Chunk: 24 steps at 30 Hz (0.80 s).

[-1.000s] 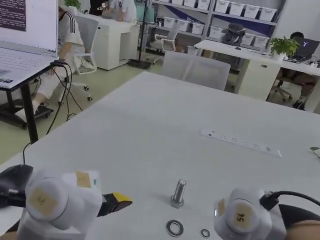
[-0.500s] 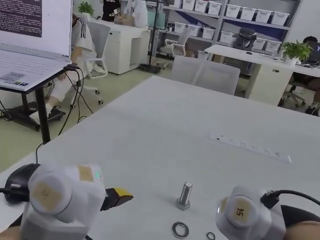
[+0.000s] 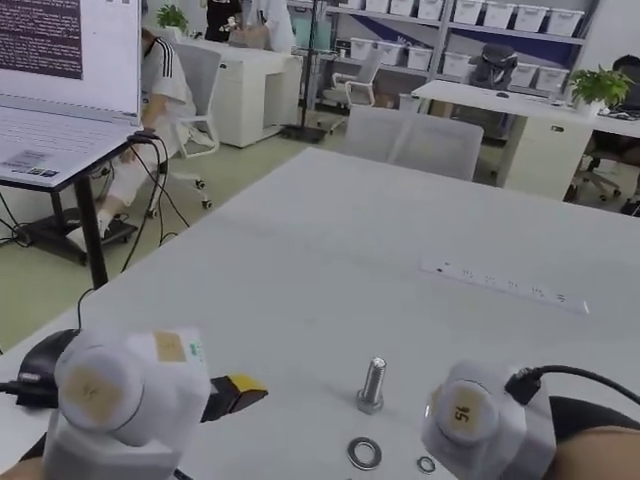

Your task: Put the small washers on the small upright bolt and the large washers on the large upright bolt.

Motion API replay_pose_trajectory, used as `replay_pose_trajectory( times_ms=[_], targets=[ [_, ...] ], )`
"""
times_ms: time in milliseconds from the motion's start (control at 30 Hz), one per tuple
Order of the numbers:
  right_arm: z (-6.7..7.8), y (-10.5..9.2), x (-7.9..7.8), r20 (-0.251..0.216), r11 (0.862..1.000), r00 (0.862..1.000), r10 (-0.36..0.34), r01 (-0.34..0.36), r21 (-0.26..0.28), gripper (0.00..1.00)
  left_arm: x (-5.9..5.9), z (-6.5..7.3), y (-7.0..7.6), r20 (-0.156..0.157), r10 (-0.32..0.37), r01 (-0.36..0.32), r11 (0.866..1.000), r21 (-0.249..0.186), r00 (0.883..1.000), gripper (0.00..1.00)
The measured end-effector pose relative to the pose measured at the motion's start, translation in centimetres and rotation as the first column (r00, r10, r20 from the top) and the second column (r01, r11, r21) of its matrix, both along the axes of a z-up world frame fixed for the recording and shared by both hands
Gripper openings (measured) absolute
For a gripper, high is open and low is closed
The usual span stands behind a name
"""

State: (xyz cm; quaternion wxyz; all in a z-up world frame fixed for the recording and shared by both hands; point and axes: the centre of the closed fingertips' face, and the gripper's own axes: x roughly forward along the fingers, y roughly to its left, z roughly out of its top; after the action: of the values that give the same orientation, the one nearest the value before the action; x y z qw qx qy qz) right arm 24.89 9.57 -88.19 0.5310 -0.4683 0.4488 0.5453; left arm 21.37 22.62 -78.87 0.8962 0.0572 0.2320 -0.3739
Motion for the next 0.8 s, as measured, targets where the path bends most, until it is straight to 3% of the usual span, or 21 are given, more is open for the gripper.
replay_pose_trajectory(
  times_ms=[300, 467, 800],
  targets=[
    [0.1, 0.0, -0.2, 0.004, 1.000, 1.000, -0.005, 0.005, 0.008, 0.26, 0.8, 0.3, 0.3, 0.031, 0.011, -0.012, 1.000, 0.013, 0.999, 0.92],
    [0.1, -0.1, -0.2, 0.007, 1.000, 1.000, -0.009, 0.009, 0.014, 0.26, 1.5, 0.4, 0.8, 0.047, 0.037, -0.037, 0.999, -0.015, 0.998, 0.92],
    [0.0, 0.0, -0.1, 0.005, 1.000, 1.000, -0.017, 0.017, -0.006, 0.25, 2.9, -1.0, 1.4, 0.037, 0.038, -0.038, 0.999, -0.013, 0.999, 0.92]
  ],
)
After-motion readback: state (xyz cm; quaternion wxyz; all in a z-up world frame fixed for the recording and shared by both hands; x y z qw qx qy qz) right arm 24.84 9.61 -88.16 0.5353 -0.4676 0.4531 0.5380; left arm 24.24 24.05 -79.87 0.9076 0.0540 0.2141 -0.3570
